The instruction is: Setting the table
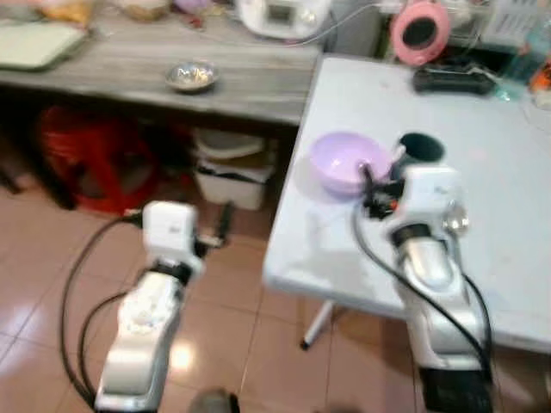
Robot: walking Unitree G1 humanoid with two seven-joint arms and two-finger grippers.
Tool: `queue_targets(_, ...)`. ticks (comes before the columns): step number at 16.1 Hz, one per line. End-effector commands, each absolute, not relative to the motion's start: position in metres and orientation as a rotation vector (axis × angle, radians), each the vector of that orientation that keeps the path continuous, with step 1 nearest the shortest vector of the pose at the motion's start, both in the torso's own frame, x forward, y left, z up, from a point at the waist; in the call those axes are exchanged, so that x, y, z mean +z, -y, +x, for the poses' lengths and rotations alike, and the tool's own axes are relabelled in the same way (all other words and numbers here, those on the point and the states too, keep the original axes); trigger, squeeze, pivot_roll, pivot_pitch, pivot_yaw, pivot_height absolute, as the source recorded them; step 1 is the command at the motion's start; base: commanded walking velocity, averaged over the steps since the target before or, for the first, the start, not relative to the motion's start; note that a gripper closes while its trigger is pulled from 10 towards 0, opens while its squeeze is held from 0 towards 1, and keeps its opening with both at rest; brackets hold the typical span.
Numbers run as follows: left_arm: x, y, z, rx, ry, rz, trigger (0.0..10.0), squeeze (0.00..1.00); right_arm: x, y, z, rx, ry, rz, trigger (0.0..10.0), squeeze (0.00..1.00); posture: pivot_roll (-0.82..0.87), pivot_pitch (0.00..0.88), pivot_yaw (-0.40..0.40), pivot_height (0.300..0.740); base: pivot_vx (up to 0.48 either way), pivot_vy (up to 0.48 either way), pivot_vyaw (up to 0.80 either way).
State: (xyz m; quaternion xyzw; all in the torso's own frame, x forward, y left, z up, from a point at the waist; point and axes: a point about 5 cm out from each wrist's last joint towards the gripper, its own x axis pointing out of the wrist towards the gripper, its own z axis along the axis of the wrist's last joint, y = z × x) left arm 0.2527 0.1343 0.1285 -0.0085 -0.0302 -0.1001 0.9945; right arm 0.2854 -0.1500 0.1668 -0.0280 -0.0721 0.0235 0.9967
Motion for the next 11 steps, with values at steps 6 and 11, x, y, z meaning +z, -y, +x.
queue_targets(6, 0.131, -0.132, 0.254, -0.193, 0.074, -0.036, 10.0, 0.0, 0.176, 0.146, 0.288, 0.159, 0.209, -0.184, 10.0, 1.0, 0.01, 0.068, 0.014, 0.74, 0.0, 0.0, 0.0)
queue_targets(11, 0.129, -0.135, 0.252, -0.18, 0.057, -0.031, 10.0, 0.0, 0.173, 0.137, 0.306, 0.365, 0.144, -0.267, 10.0, 0.0, 0.03, 0.08, 0.012, 0.74, 0.0, 0.0, 0.0)
